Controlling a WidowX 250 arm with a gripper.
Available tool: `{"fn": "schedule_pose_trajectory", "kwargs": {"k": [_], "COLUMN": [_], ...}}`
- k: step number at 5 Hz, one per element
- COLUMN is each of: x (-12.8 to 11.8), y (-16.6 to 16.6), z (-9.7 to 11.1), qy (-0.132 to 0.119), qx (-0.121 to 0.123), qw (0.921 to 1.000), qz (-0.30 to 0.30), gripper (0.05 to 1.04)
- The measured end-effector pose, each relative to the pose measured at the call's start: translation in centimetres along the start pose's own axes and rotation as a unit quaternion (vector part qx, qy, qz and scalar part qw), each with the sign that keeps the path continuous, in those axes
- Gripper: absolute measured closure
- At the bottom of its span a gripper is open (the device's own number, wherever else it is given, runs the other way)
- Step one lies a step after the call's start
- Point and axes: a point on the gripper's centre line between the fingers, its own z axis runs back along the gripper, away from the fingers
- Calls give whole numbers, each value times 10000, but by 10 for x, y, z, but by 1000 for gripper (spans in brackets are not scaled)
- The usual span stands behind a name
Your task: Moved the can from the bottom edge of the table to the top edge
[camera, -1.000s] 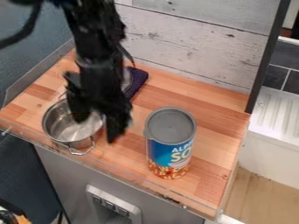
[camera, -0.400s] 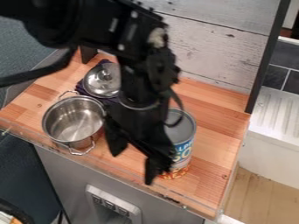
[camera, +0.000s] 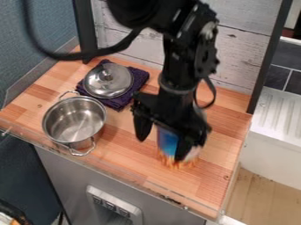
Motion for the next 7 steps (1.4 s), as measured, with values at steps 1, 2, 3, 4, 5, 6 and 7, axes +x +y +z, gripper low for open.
{"fn": "schedule_pose_trajectory", "kwargs": {"k": [1,2,3,4,5,6,7], "x": [33,67,95,107,104,93,81], "y": [14,28,37,40,40,42,52], "z": [-8,-13,-11,-7,-7,10,20], "qy": [105,161,115,38,92,-70,-209], "qx": [-146,-256,-409,-506,-506,-535,-548], "qw": [9980,9942,9910,9908,9927,9946,9959], "qz": [600,1036,1273,1252,1092,888,689], "gripper": [83,83,83,83,83,83,83]}}
